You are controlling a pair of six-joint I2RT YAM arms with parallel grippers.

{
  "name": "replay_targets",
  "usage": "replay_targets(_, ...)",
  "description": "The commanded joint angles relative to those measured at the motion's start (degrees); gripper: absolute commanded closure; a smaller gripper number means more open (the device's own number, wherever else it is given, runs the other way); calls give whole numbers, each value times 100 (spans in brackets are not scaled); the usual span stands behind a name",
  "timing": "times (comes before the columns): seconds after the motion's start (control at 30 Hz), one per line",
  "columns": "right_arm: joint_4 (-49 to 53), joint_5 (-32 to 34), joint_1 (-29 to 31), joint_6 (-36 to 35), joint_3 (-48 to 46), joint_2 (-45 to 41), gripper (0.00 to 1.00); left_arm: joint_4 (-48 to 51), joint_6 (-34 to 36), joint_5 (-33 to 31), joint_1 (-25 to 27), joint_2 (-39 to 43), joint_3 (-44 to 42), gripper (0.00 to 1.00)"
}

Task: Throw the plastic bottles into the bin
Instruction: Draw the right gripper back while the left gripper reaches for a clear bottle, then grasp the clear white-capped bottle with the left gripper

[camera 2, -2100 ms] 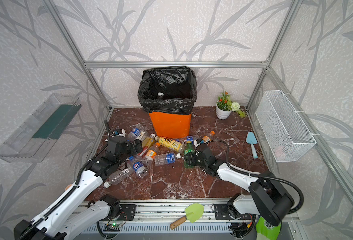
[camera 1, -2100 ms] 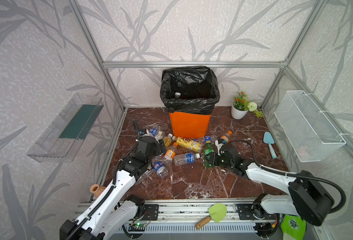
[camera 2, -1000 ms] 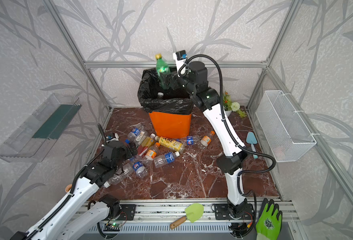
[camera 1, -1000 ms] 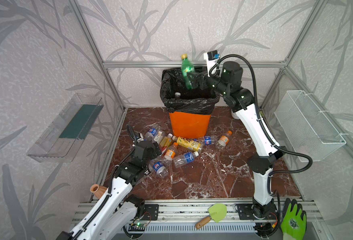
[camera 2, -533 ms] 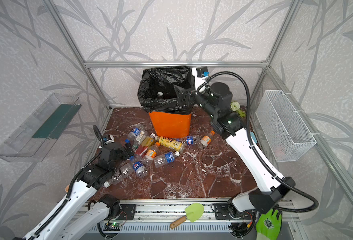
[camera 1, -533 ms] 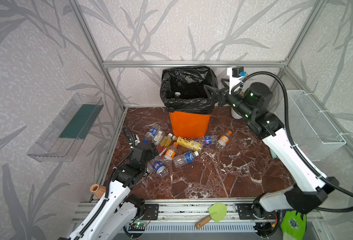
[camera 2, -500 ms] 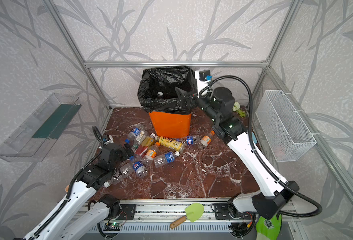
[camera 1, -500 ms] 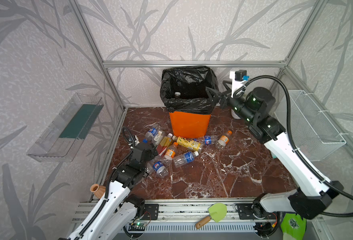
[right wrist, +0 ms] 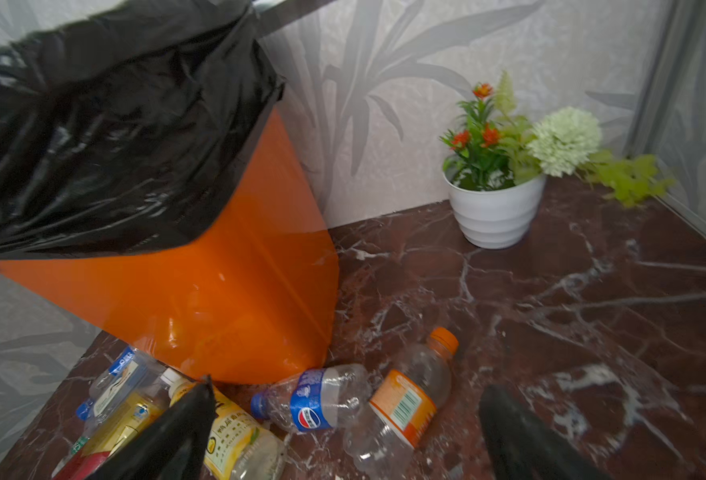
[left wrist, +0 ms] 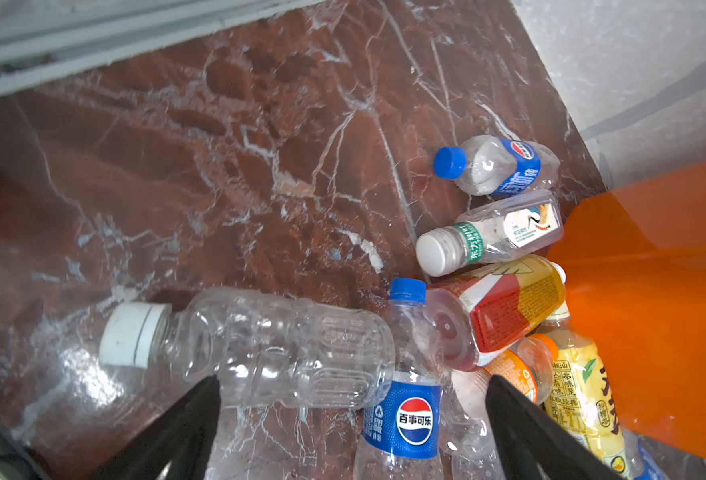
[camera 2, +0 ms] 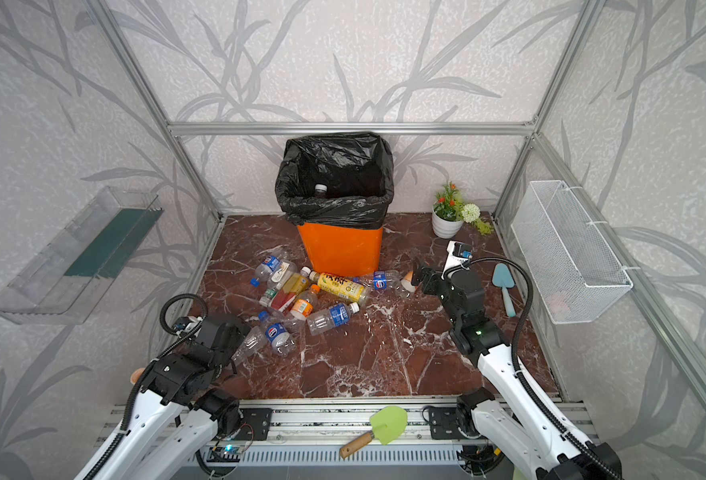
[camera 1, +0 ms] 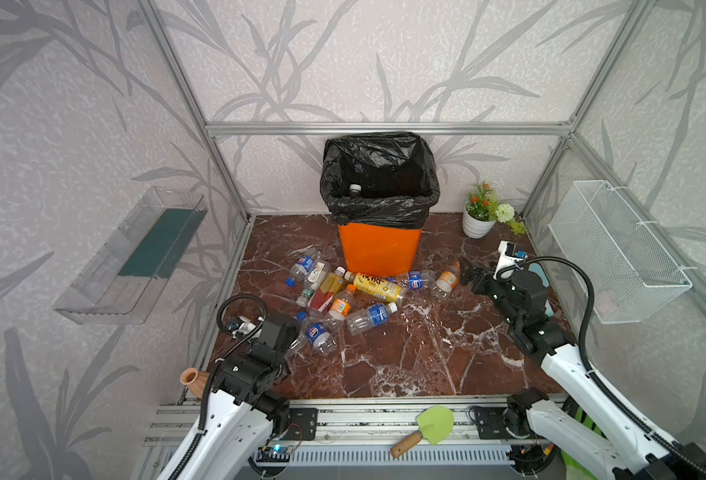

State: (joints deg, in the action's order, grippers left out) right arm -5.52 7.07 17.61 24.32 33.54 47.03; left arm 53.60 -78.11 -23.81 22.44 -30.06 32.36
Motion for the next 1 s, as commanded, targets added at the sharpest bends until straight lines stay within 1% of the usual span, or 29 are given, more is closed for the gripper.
replay_targets(0.0, 212, 215, -121, 494, -287, -449, 1, 464, -1448, 329, -24, 119, -105, 1)
replay_targets(0.13, 349, 170, -246, 608, -540, -635, 1, 431, -2040, 423, -27, 120, -195, 1)
replay_targets(0.27, 368, 29, -308, 618, -546, -514, 1, 4, -2284, 541, -20, -75, -421, 1)
replay_targets(0.4, 339, -30, -319, 614, -506, -373, 1, -80, -2488, 648, -22, -380, -590, 1)
replay_targets(0.47, 323, -43, -328, 618, -508, -327, 1, -204, -2603, 454, -29, -388, -709, 1)
replay_targets(0.57, 315, -87, -328, 618, -515, -284, 1, -430, -2595, 126, -37, -364, -800, 1)
replay_targets(0.67, 323, -119, -337, 618, -506, -239, 1, -547, -2553, 31, -128, -557, -828, 1)
replay_targets(0.73, 323, -126, -337, 643, -511, -225, 1, -760, -2432, 91, -273, -738, -906, 1)
replay_targets(0.8, 323, -132, -337, 679, -498, -220, 1, -1161, -2199, 262, -550, -925, -1032, 1)
replay_targets(0.9, 352, -162, -336, 680, -480, -211, 1, -1683, -1640, 910, -1244, -1357, -1118, 2)
replay_targets(0.97, 398, -162, -344, 679, -463, -218, 1, -1679, -1420, 1079, -1487, -1621, -1039, 2)
